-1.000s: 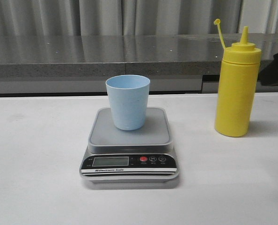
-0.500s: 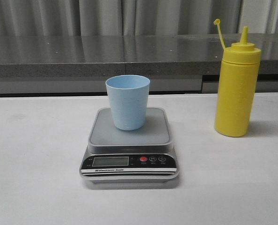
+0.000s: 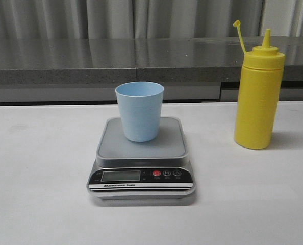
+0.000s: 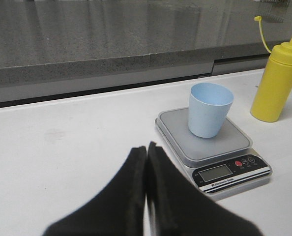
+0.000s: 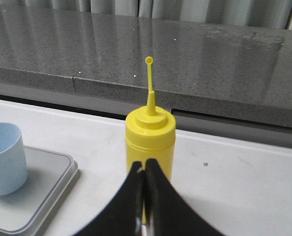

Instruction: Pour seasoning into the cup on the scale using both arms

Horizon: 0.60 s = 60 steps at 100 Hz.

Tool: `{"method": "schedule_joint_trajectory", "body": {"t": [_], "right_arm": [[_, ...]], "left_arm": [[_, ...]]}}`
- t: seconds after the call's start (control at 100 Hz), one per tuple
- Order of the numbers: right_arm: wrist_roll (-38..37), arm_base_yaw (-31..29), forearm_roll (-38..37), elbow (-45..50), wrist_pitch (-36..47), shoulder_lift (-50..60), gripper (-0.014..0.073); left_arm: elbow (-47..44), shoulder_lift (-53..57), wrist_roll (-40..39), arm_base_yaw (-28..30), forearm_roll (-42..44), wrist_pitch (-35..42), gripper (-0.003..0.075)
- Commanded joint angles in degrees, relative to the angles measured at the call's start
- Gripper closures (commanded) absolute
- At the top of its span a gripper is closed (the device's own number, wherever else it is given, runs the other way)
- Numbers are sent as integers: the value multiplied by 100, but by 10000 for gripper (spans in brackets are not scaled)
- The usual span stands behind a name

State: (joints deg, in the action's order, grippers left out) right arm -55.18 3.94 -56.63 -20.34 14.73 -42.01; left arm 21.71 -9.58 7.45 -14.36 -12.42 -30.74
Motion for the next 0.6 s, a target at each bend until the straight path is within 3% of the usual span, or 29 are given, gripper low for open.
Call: {"method": "schedule_joint_trajectory", "body": {"t": [0.0,0.21,0.45,0.59], "right_arm": [[0,-29,262,-149,301,26,662],[317,-29,795,-144,717,302,662],[3506,-29,3527,-138,743,583,662],[4468,-29,4416,-59,738,903,662]], "left_arm": [[152,-53,-57,8,-98,452,741],[152,-53,-57,8,-98,452,741],[152,-53,-57,8,-98,452,741],[152,-53,-57,8,-98,452,741]]}}
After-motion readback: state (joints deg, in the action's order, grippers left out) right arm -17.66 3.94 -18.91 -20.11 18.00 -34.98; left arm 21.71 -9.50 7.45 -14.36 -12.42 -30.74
